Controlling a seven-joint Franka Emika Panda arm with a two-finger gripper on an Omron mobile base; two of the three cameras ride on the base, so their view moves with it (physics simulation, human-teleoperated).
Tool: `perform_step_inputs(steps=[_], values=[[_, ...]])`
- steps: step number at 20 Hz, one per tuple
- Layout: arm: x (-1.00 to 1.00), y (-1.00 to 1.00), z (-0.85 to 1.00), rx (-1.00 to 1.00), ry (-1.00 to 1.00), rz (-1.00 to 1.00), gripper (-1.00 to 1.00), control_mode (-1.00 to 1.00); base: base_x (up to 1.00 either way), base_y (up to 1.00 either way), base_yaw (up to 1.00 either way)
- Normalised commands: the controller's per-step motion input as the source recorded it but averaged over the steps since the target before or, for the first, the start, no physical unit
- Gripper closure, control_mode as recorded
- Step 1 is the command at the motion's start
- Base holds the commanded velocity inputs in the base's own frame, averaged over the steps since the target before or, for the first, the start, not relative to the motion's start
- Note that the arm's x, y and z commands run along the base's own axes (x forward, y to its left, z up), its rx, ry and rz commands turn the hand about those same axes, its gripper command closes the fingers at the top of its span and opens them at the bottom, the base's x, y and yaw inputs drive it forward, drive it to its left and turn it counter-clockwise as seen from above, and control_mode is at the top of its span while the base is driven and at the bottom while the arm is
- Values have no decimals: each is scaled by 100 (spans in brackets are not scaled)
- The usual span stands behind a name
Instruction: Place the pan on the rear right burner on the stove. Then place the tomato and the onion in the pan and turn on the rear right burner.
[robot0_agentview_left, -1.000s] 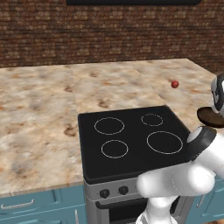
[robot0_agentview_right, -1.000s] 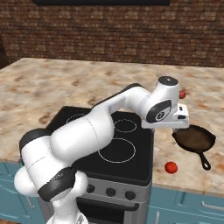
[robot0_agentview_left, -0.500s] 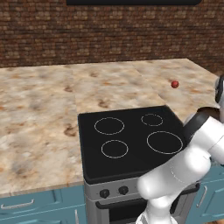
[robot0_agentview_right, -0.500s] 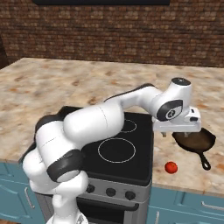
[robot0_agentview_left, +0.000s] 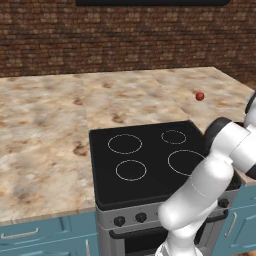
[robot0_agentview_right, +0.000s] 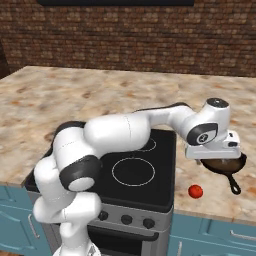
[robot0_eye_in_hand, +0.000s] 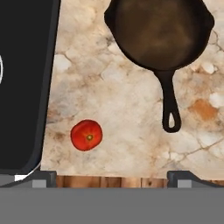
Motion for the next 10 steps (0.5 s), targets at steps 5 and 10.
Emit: perform_step_inputs(steps=[5, 10], values=[[2, -30, -17, -5, 0, 0, -100, -100, 0, 0, 0], [10, -31, -6, -3, 0, 0, -100, -100, 0, 0, 0]])
